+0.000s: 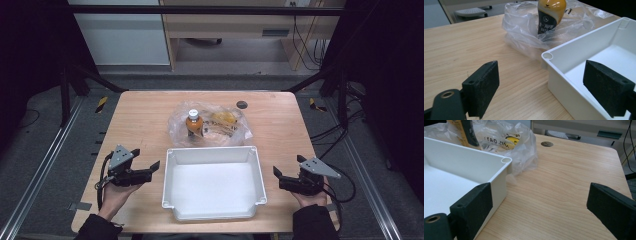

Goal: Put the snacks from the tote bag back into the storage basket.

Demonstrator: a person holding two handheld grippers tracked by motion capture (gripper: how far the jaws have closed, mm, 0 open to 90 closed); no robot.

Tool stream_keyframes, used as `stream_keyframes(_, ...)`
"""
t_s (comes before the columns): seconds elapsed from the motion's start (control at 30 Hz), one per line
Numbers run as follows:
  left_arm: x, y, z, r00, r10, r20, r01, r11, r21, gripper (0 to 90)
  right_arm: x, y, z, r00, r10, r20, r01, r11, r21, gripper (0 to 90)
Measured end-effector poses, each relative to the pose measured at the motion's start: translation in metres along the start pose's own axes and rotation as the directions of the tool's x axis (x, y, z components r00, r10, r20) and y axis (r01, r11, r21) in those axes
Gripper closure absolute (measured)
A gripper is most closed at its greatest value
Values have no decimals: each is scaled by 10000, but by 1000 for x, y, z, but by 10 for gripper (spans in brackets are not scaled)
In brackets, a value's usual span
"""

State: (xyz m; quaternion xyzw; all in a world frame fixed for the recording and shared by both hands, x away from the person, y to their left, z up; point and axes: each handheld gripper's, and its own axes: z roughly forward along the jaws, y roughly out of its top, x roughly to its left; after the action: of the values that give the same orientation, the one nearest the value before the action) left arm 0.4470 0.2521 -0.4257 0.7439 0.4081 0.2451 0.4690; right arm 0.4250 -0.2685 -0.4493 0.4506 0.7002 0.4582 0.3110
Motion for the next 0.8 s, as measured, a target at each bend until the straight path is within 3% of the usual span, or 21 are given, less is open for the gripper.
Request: stream_keyframes(0.8,-14,21,12,9984,455,344,-448,9987,-230,138,0,0,0,9999,100,52,-99,9999,-18,67)
